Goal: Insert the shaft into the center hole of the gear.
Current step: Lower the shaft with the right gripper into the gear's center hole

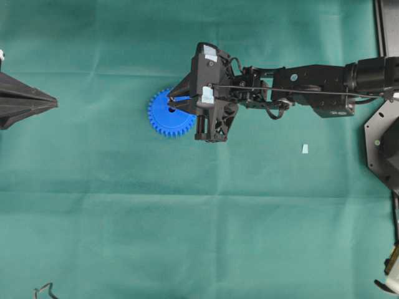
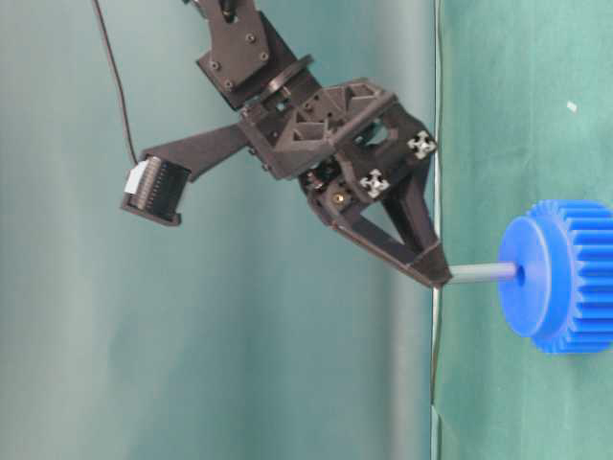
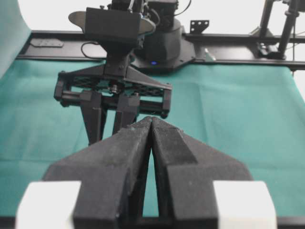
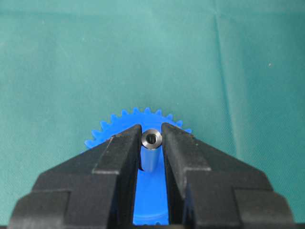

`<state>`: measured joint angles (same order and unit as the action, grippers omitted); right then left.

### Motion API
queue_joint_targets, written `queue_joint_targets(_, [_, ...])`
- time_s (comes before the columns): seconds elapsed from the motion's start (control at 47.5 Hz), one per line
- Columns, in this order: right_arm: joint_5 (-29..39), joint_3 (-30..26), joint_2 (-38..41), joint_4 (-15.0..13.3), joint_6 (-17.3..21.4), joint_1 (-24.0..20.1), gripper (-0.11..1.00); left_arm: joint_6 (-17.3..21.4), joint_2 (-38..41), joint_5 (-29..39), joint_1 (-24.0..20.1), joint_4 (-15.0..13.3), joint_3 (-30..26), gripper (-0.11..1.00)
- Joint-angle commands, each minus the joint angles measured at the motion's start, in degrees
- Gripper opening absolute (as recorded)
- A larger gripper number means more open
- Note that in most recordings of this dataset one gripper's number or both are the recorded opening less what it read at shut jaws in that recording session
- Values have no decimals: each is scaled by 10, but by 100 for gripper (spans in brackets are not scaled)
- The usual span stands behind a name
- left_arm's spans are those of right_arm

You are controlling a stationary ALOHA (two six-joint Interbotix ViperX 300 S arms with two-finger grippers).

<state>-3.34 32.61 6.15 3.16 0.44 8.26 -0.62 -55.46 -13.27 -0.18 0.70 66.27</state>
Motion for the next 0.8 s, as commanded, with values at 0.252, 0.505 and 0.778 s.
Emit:
queue_joint_targets(0.252, [-11, -8, -3, 2, 2, -2, 18, -1, 2, 0, -1, 1, -15, 0])
queue_joint_targets(0.505, [-25, -11, -2, 2, 2, -8, 18, -1, 2, 0, -1, 2, -15, 0])
queue_joint_targets(0.778, [-25, -10, 2, 2, 2, -10, 18, -1, 2, 0, -1, 2, -15, 0])
